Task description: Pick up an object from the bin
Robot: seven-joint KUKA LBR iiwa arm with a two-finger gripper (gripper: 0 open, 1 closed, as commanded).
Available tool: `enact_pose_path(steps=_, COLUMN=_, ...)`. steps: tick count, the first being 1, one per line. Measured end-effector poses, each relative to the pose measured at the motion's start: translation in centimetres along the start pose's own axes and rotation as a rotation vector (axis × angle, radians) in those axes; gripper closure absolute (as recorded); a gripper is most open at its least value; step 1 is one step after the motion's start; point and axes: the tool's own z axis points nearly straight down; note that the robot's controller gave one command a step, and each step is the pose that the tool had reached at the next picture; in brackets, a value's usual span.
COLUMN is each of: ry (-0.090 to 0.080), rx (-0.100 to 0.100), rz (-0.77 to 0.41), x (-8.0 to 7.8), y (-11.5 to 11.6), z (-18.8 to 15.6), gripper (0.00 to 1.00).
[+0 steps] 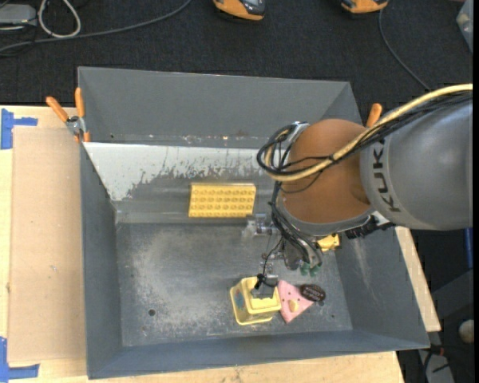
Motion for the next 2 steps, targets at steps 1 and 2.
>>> enact_pose_path(steps=1, ry=-0.005, rx=-0.003, rz=-0.157, x=4.13, y=-3.31, z=6.19, gripper=0.00)
enact_pose_path(steps=2, ry=-0.003, rx=-0.001, rz=-0.184, x=3.62, y=-2.99, z=5.25, gripper=0.00)
